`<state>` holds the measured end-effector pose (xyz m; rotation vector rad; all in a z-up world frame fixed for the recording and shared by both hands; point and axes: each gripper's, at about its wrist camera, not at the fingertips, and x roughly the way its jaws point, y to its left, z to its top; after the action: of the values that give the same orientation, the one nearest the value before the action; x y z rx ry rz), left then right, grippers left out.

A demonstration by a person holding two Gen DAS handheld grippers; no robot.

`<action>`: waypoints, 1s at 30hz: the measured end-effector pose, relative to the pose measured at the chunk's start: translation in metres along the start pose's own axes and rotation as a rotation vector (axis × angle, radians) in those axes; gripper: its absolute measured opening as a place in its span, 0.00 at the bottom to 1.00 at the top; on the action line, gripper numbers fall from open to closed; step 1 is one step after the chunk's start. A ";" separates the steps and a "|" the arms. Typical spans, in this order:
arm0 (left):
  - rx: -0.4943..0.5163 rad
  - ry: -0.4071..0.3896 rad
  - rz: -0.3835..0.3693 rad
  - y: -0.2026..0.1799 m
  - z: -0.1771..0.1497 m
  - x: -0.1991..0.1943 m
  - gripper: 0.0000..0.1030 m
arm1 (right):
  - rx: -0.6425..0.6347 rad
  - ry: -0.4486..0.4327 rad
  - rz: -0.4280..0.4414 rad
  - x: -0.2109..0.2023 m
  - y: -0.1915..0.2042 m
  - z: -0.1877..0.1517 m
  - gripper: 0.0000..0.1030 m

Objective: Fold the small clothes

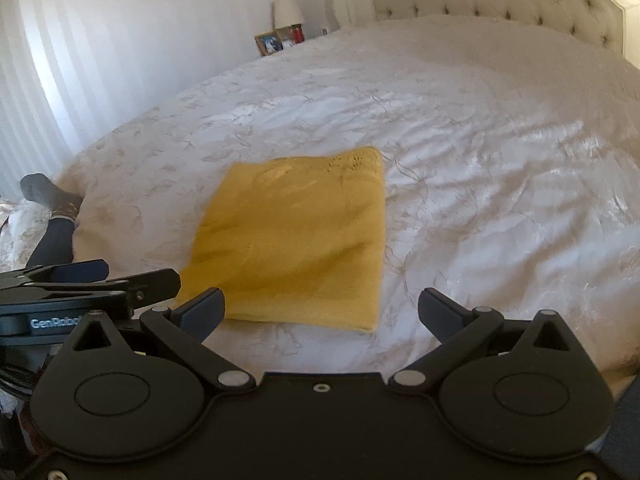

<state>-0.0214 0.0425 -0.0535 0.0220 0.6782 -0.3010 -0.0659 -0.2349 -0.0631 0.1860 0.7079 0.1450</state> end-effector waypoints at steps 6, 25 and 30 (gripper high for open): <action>0.017 -0.008 0.124 -0.005 0.001 -0.007 0.99 | -0.015 0.001 -0.059 -0.007 0.003 -0.001 0.99; 0.008 0.129 0.142 0.000 0.002 -0.003 0.98 | -0.010 -0.034 -0.109 -0.024 0.004 0.002 0.99; 0.004 0.138 0.141 0.001 0.003 -0.003 0.98 | -0.006 -0.021 -0.110 -0.021 0.005 0.003 0.99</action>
<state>-0.0219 0.0441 -0.0496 0.0952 0.8089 -0.1662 -0.0801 -0.2349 -0.0466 0.1423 0.6953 0.0401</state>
